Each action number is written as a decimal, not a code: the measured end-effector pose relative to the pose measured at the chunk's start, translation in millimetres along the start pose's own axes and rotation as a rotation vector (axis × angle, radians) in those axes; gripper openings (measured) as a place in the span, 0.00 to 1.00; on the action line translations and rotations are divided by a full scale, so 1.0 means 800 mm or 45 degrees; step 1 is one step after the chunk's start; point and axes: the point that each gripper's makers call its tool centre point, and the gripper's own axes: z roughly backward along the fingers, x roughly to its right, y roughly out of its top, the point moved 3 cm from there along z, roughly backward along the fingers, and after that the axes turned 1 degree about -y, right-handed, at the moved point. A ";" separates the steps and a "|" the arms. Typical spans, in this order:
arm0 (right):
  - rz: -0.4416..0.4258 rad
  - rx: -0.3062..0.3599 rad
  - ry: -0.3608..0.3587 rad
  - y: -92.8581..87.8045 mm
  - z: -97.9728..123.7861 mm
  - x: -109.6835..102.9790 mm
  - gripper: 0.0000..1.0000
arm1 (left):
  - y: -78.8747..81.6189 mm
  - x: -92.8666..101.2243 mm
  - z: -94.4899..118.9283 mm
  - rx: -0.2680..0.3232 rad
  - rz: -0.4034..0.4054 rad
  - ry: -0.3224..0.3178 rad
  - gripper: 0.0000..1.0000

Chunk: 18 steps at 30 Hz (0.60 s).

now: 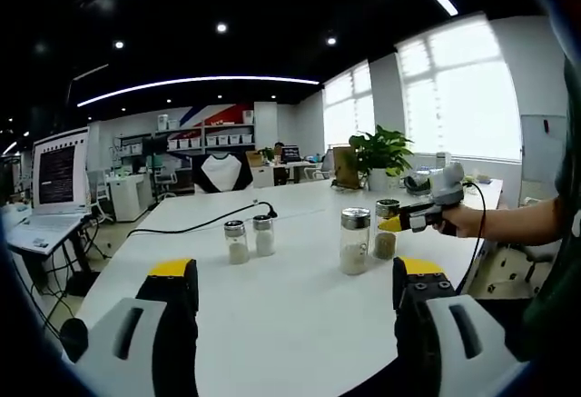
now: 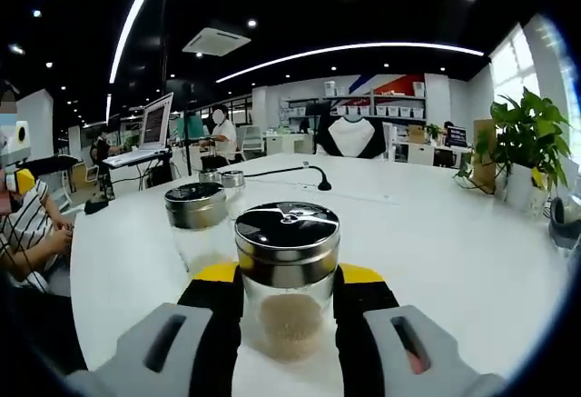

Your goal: Rotate the seasoning bottle until the label or dispensing opening points toward the visible target arrow and the bottle remains upright within the marked orientation range

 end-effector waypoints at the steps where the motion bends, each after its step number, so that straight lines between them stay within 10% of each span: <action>1: -0.006 0.006 0.000 0.001 0.002 -0.001 0.37 | 0.000 0.000 0.000 0.002 0.002 0.000 0.93; 18: 0.010 0.046 0.017 -0.003 0.000 -0.003 0.38 | -0.002 0.009 -0.005 0.005 0.020 -0.012 0.93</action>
